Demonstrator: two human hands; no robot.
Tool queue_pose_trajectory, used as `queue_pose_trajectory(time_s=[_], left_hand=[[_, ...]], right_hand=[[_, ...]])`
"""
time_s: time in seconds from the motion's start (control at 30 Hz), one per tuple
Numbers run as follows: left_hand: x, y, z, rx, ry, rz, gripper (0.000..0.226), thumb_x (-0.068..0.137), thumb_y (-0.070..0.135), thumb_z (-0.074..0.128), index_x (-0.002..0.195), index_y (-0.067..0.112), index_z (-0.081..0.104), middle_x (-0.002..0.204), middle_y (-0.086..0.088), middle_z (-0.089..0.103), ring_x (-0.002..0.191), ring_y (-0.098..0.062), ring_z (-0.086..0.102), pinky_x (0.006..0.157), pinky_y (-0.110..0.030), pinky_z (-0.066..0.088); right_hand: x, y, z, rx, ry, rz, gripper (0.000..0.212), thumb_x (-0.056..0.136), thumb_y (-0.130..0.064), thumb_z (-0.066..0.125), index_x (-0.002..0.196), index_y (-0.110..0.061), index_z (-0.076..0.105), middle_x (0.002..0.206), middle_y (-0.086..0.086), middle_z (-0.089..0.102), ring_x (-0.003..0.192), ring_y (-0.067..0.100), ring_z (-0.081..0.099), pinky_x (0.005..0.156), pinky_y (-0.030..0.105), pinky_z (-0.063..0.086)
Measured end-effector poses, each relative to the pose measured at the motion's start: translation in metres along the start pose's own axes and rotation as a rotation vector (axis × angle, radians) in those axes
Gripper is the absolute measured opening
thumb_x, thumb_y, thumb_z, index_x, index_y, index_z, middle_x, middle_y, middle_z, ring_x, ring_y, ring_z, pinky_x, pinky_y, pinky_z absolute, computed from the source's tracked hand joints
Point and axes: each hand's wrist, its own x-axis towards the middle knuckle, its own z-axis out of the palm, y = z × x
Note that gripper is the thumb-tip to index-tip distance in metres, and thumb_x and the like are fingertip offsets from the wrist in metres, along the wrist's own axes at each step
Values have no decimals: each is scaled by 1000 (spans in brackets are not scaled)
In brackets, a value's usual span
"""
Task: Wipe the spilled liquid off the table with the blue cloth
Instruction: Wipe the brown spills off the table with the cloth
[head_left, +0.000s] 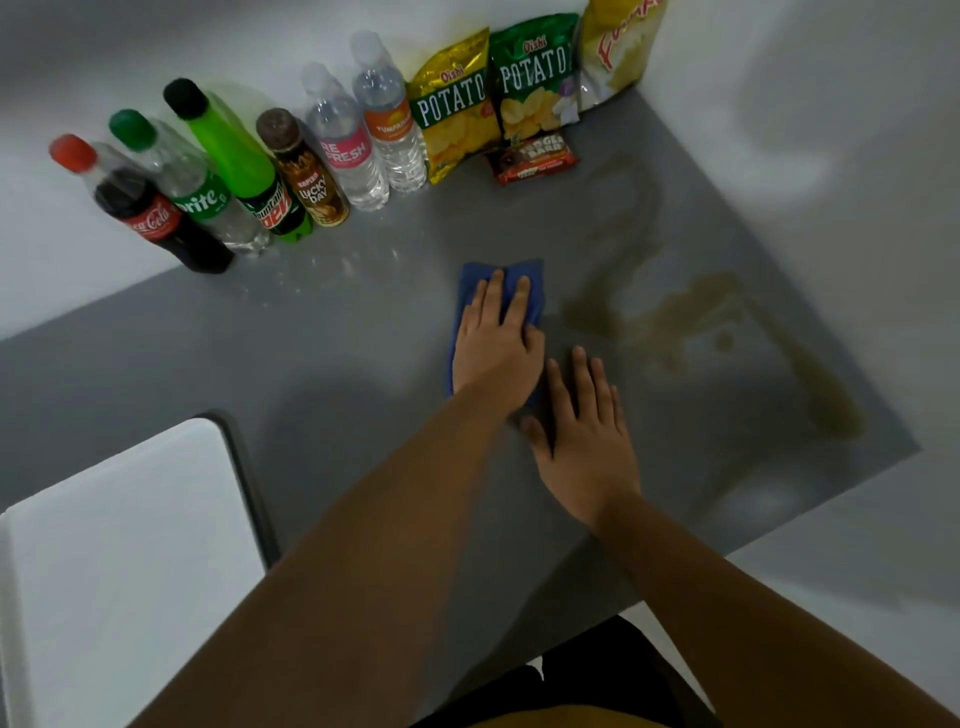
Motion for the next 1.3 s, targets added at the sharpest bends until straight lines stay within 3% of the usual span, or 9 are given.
queue_pose_trajectory(time_s=[0.07,0.2,0.3,0.37,0.43,0.57,0.83,1.13,1.3], left_hand=[[-4,-5,-10,-89,5,20,61,103,42,39,160,26,25,168,-4,17,156,-23,9,125,-38,14],[-5,-37,-36,-188,163,-21,55,103,43,42,153,20,42,159,-4,39,147,-21,33,117,-37,34],[1,-68,-46,-106,270,-43,48,104,28,44,148,7,49,155,-13,44,147,-29,35,120,-42,30],[9,-83,-45,-30,277,-61,48,105,25,43,149,6,46,159,-15,39,150,-30,28,124,-42,21],[12,-92,-41,25,260,-60,51,107,27,39,154,10,39,164,-11,30,154,-27,20,126,-41,14],[16,-99,-29,84,293,-43,54,106,33,36,157,14,34,166,-9,25,154,-25,18,126,-41,13],[14,-98,-29,133,295,-45,55,107,36,33,158,16,31,167,-7,24,155,-24,16,126,-40,13],[13,-97,-31,127,239,-76,58,107,41,25,161,20,23,168,-4,17,156,-20,10,127,-37,7],[14,-97,-31,137,218,-81,59,107,42,22,161,21,20,169,-4,14,156,-21,9,127,-36,5]], right_hand=[[2,1,-9,103,-24,-4,65,108,-54,28,164,-23,18,173,5,0,159,23,-6,130,42,3],[16,-11,-29,265,108,89,48,107,-38,45,144,-10,55,160,14,39,149,35,31,123,44,27],[41,-36,-40,319,228,73,38,105,-27,53,132,-2,63,150,21,50,140,41,43,117,46,35],[65,-58,-39,287,237,-22,40,106,-20,51,137,2,59,154,25,45,146,42,38,121,45,30],[87,-81,-31,234,144,-76,50,109,-24,41,154,-2,40,166,22,24,157,36,16,128,42,15],[118,-94,-3,122,80,39,61,110,-41,25,165,-21,9,173,9,-8,159,25,-9,127,41,-5],[161,-56,-14,2,153,-44,61,106,-46,30,163,-27,23,173,5,8,160,23,4,129,42,4],[137,3,-24,-38,288,165,59,107,-46,31,161,-23,30,172,8,16,159,31,12,128,45,12],[91,-6,-9,-47,245,275,62,107,-46,26,164,-23,19,173,6,6,160,29,3,129,44,7]])
